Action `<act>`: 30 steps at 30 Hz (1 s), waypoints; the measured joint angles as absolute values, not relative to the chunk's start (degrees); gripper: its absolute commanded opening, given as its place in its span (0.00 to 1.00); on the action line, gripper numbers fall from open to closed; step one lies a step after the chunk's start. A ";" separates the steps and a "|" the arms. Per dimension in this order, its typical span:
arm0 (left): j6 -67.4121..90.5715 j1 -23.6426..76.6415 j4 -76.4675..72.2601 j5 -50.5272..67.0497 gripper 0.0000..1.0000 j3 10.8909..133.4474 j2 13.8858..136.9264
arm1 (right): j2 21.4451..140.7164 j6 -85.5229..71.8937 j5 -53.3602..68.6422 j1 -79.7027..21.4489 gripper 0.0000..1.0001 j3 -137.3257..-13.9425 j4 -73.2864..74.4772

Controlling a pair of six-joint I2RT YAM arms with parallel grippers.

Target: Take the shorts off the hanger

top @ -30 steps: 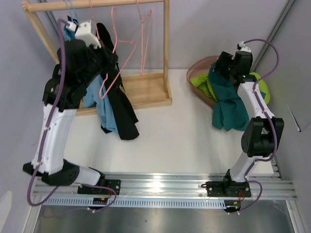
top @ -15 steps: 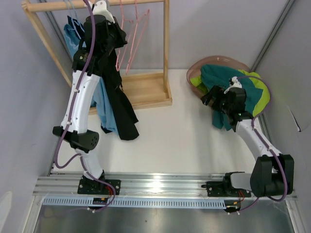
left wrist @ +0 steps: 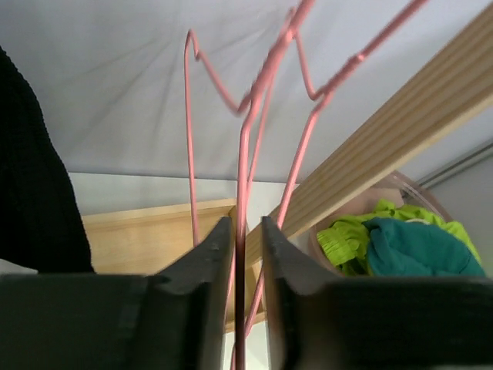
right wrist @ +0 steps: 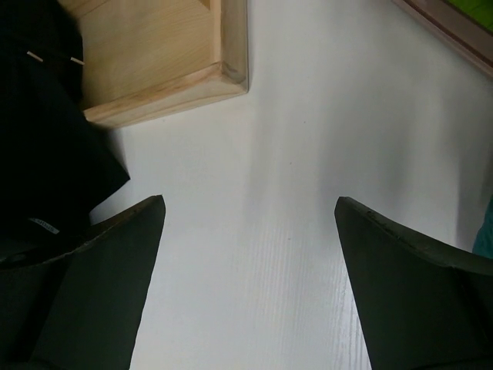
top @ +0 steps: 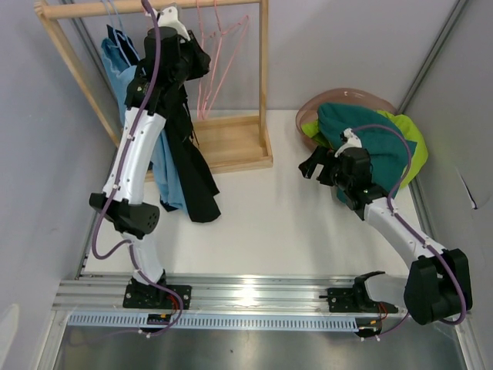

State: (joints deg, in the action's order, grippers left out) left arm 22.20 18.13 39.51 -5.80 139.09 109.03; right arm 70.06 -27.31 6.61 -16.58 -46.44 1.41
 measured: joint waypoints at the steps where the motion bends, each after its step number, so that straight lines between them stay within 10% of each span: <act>1: 22.17 18.13 39.75 -5.43 0.37 138.78 108.55 | 70.08 -27.33 6.24 -16.78 0.99 -46.63 1.39; 9: 20.38 18.06 41.15 -4.23 0.76 137.21 100.27 | 70.08 -27.33 4.25 -20.95 1.00 -46.98 1.41; 30: 17.91 9.67 40.86 -10.15 0.74 131.83 94.89 | 63.37 -27.35 0.91 -22.65 0.99 -44.40 5.21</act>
